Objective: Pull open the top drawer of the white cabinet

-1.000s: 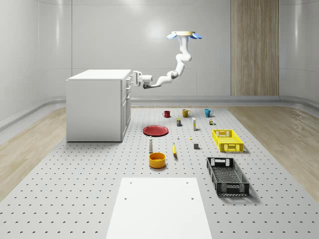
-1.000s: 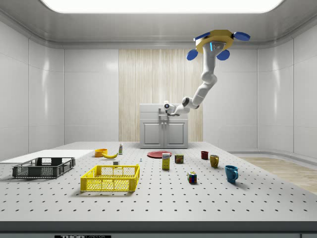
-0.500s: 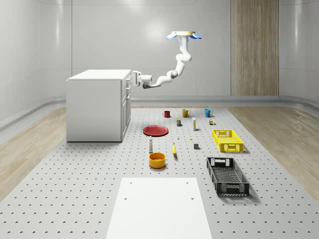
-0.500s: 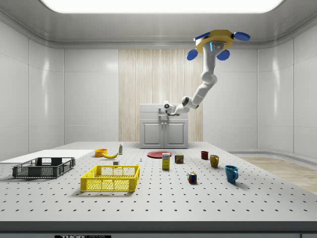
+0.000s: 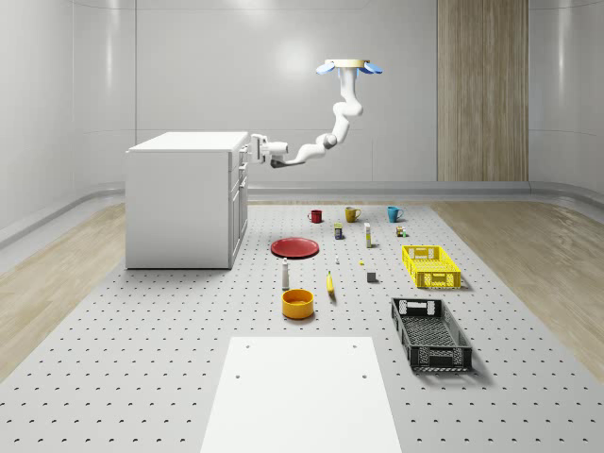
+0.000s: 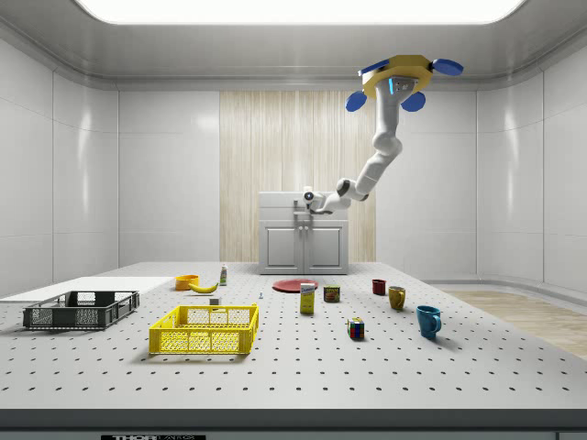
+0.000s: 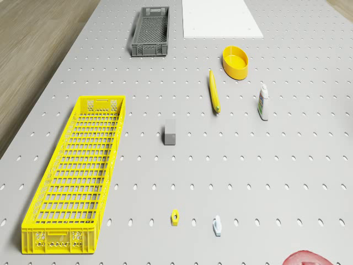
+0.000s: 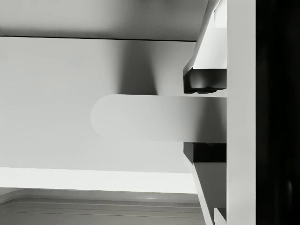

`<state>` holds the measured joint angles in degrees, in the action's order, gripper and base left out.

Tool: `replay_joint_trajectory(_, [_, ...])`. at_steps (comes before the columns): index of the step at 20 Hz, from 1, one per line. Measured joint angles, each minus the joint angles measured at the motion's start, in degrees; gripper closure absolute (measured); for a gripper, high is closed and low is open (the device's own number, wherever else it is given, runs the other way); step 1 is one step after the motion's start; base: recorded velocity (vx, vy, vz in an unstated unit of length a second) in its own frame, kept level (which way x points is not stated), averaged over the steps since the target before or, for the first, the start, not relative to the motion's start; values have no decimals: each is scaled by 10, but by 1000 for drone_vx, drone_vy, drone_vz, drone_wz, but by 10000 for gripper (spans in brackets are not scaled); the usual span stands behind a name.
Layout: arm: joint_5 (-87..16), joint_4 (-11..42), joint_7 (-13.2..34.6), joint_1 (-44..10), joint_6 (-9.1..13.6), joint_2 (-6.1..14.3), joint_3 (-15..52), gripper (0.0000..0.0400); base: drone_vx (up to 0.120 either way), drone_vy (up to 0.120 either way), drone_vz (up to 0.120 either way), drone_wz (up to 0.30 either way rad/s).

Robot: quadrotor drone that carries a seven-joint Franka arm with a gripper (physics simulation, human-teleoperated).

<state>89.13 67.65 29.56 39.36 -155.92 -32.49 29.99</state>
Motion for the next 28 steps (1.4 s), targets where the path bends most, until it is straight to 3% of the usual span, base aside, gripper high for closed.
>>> replay_joint_trajectory(2, [2, 1, -42, -2, 3, -3, 1, 241, 0, 0, 0, 0])
replay_joint_trajectory(6, [22, 24, -55, -18, 5, 13, 10, 266, 0, 0, 0, 0])
replay_joint_trajectory(7, [12, 28, -19, -18, 8, 20, 7, 219, 0, 0, 0, 0])
replay_joint_trajectory(8, [11, 34, -14, -21, 13, 26, 4, 199, 0, 0, 0, 0])
replay_joint_trajectory(10, [27, 48, -28, -31, 15, 34, 10, 221, 0, 0, 0, 0])
replay_joint_trajectory(12, [15, 54, -5, -33, 18, 43, 6, 175, 0, 0, 0, 0])
replay_joint_trajectory(15, [58, 87, -74, -53, 26, 59, 18, 233, 0, 0, 0, 0])
replay_joint_trajectory(17, [74, 107, -81, -65, 33, 73, 21, 257, 0, 0, 0, 0])
replay_joint_trajectory(22, [114, 157, -96, -94, 55, 109, 26, 268, 0, 0, 0, 0])
replay_joint_trajectory(23, [95, 159, -51, -93, 59, 119, 19, 212, 0, 0, 0, 0])
replay_joint_trajectory(24, [63, 152, 5, -87, 69, 126, 4, 89, 0, 0, 0, 0])
replay_joint_trajectory(25, [18, 135, 26, -71, 63, 125, -14, 0, 0, 0, 0, 0])
replay_joint_trajectory(26, [1, 118, -22, -53, 32, 101, -17, 59, 0, 0, 0, 0])
replay_joint_trajectory(27, [-1, 98, 8, -42, 18, 87, -15, 82, 0, 0, 0, 0])
replay_joint_trajectory(28, [-27, 77, 54, -33, 19, 83, -19, 0, 0, 0, 0, 0])
